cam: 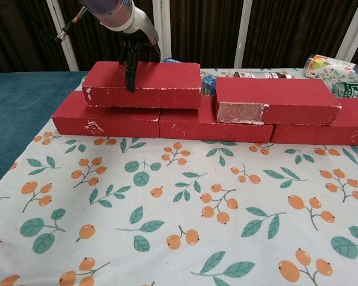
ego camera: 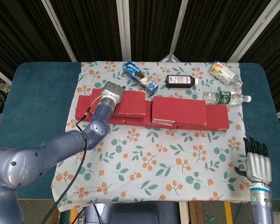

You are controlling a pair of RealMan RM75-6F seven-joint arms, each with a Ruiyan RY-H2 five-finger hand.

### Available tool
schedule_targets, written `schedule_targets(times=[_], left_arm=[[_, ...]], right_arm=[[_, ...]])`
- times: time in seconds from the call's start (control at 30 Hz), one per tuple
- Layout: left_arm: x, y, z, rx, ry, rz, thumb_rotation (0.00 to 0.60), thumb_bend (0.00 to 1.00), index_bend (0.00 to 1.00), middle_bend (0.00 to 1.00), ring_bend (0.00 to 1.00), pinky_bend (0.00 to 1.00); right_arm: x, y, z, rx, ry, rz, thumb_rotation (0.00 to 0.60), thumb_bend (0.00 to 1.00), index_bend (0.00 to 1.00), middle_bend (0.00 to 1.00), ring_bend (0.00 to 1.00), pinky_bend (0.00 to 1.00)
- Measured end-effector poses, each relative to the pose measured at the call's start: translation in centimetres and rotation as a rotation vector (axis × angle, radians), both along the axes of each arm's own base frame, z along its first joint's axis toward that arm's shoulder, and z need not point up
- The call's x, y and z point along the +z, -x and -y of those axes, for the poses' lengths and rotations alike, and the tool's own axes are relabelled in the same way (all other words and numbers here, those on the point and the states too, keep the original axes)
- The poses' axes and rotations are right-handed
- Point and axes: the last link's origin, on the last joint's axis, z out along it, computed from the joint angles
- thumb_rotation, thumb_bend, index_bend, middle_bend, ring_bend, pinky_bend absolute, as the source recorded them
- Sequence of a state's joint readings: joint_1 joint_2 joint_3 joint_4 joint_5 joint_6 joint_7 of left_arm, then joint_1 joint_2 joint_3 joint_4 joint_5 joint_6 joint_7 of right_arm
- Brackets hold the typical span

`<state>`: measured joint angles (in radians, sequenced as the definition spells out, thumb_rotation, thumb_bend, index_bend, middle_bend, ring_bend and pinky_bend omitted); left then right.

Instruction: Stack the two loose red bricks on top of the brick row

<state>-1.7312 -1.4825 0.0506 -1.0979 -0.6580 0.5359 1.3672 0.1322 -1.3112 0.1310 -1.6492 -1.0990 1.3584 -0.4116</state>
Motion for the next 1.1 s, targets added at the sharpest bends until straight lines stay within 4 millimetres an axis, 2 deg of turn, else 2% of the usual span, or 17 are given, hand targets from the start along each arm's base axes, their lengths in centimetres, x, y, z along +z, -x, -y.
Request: schedule_targets(times=[1.1], left_arm=[[-2.3, -1.2, 0.5, 0.010, 0.034, 0.025, 0.600, 0.07, 0.24, 0.32, 0.19, 0.24]], right_arm=[[0.4, 0.3, 0.0, -0.003, 0.010, 0.004, 0.600, 0.20, 0.00, 0.00, 0.00, 0.00]])
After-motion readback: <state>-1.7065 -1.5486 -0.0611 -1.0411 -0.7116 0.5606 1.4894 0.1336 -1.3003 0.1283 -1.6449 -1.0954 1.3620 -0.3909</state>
